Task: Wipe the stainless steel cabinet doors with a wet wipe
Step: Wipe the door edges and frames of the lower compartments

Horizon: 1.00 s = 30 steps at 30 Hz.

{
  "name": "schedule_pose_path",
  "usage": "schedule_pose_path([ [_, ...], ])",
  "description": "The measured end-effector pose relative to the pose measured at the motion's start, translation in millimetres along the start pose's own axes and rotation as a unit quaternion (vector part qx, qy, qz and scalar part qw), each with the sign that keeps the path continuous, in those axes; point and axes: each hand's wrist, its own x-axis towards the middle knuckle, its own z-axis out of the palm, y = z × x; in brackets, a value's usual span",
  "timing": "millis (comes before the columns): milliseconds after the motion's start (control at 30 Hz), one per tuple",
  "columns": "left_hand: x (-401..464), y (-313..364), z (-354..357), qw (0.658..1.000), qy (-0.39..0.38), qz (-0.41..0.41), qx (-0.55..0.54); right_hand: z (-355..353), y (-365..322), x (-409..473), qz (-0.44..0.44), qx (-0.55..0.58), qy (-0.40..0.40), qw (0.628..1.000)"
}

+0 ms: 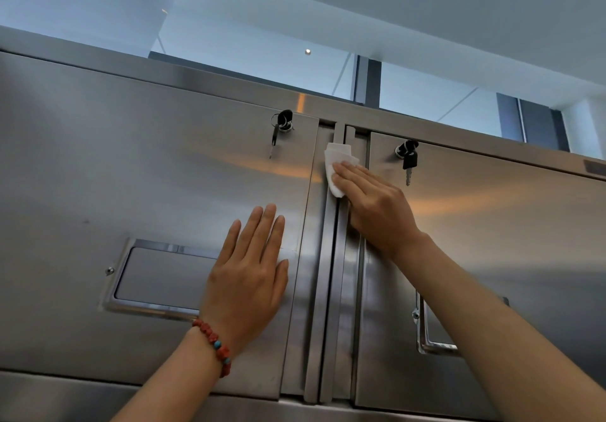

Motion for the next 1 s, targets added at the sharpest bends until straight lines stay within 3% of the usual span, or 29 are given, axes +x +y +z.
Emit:
schedule_pose_path([
  [667, -0.5, -0.6, 1.7, 1.0, 0.001, 0.001, 0.005, 6.1, 1.2, 7.4, -0.012, -0.024, 0.042, 0.999],
  [1000, 0.5, -0.1, -0.7, 1.0, -0.004, 0.001, 0.005, 6.1, 5.4, 21.4, 0.038, 0.004, 0.021, 0.999],
])
